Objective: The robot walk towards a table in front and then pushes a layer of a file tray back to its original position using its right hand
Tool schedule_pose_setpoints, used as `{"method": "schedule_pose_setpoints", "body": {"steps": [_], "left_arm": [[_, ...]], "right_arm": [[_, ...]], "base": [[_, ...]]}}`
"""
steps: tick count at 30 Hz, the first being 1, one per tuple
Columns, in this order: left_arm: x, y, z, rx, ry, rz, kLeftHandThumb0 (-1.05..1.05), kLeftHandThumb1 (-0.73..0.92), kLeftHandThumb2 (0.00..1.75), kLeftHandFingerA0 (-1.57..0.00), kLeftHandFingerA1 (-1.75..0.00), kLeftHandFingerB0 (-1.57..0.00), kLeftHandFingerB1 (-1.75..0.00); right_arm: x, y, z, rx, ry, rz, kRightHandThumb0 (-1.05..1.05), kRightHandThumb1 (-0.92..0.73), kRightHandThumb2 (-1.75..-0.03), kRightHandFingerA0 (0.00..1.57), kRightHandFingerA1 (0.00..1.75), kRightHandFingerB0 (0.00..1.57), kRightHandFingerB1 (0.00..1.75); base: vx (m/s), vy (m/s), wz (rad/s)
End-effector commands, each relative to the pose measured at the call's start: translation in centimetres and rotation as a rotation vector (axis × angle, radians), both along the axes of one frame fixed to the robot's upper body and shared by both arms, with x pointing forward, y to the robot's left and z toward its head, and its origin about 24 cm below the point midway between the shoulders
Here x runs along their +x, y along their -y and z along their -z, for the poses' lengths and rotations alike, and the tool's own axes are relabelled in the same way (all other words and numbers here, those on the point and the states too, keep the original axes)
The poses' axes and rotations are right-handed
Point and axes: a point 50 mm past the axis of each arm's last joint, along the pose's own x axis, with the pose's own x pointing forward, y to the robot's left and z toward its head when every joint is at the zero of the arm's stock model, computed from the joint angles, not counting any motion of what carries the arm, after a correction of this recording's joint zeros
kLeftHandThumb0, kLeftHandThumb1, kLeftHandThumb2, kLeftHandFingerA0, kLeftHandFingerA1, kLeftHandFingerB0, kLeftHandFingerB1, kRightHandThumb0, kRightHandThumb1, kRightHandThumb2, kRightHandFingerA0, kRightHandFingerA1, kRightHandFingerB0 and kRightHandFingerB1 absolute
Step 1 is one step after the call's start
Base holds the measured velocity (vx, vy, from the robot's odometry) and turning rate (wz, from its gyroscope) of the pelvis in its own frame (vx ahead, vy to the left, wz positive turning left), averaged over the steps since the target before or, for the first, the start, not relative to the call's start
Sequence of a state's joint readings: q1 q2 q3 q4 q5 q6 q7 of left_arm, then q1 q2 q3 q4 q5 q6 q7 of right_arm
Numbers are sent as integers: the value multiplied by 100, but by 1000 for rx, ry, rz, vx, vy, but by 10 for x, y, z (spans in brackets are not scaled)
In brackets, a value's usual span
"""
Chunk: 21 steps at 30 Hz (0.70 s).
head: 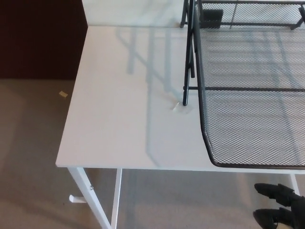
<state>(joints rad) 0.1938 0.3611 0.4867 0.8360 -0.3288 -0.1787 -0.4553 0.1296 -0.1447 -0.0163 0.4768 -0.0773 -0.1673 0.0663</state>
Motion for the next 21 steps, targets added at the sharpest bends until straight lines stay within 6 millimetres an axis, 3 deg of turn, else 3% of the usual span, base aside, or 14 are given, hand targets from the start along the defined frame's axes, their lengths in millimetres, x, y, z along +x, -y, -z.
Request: {"method": "schedule_pose_setpoints", "body": {"steps": [1,9,12,14,21], "left_arm": [[7,-6,-8,-1,26,-17,-18,40,55,-60,-49,-54,-46],[5,-4,-7,-6,21,-23,-18,40,55,-60,-49,-54,-46],[-1,-6,-5,-12,11,-31,-19,40,56,-58,-49,-51,-46],[-3,-8,-5,-12,11,-36,-19,40,56,-60,-49,-51,-46],[-11,-9,-1,-8,-20,-50,-16,40,54,-62,-49,-53,-45]], "right_arm": [[-11,3,-9,-34,-14,-3,-24,-60,-57,56,47,44,42],[-25,2,-18,-65,-27,-47,-26,-60,-58,54,47,43,42],[-47,5,-24,-84,-46,-111,-28,-59,-57,55,49,43,42],[-55,0,-31,-102,-28,-146,-30,-59,-57,56,49,44,43],[-113,-21,-58,-131,89,-273,-24,-61,-58,56,48,45,43]], "base": [[0,0,0],[0,0,0],[0,0,0],[0,0,0],[0,0,0]]}}
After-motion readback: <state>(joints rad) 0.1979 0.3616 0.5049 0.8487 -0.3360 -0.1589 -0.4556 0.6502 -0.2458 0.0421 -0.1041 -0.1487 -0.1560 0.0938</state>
